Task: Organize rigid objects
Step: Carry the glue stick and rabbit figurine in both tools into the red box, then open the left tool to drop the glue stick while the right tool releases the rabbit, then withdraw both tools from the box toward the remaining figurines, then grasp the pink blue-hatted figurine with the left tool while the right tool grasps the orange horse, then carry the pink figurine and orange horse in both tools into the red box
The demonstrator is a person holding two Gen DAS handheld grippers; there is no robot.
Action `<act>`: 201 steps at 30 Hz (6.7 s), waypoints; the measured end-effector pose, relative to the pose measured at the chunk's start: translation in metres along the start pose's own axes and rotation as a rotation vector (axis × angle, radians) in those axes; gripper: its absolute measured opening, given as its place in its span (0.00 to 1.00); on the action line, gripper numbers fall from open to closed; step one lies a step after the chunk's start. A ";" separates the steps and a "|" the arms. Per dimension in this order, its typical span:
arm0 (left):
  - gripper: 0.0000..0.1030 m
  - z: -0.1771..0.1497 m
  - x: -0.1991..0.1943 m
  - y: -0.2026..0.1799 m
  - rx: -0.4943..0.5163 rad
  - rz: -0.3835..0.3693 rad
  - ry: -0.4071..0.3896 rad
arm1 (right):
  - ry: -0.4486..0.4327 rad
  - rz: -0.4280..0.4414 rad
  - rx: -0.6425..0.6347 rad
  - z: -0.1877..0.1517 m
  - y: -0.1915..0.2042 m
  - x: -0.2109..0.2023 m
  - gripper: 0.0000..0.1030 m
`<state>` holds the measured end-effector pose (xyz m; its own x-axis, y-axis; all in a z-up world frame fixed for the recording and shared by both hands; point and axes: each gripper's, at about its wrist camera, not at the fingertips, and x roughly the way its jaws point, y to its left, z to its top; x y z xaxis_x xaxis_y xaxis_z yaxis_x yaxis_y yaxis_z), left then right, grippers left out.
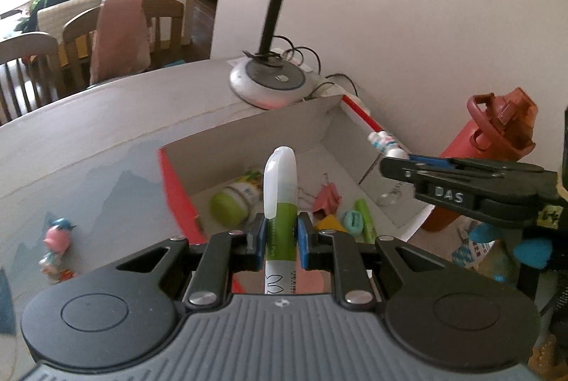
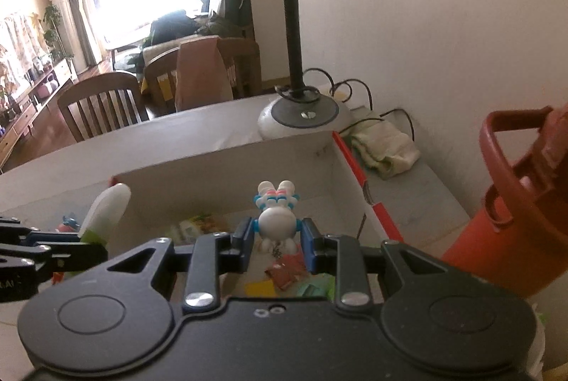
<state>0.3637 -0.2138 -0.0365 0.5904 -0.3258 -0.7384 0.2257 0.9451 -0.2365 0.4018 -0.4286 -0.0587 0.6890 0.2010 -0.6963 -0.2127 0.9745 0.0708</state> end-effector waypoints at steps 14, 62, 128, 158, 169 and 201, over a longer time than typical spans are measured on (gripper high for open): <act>0.17 0.003 0.091 -0.023 0.038 0.020 0.139 | 0.150 0.030 -0.101 -0.023 -0.004 0.056 0.27; 0.22 -0.028 0.051 -0.015 0.036 -0.067 0.169 | 0.070 0.053 -0.070 -0.034 0.022 -0.031 0.51; 0.88 -0.081 -0.074 0.218 -0.183 0.144 -0.070 | 0.021 0.407 -0.435 -0.096 0.281 0.006 0.90; 0.99 -0.053 0.062 0.246 -0.103 0.266 0.047 | 0.082 0.328 -0.407 -0.112 0.295 0.095 0.63; 0.66 -0.053 0.066 0.243 -0.077 0.266 0.034 | 0.065 0.312 -0.430 -0.116 0.299 0.087 0.35; 0.35 -0.072 -0.038 0.202 -0.079 0.233 0.030 | 0.054 0.250 -0.166 -0.085 0.234 -0.033 0.31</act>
<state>0.3309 -0.0080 -0.1014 0.5961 -0.0993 -0.7967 0.0247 0.9941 -0.1055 0.2708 -0.2152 -0.0801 0.5642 0.4224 -0.7094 -0.4845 0.8651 0.1298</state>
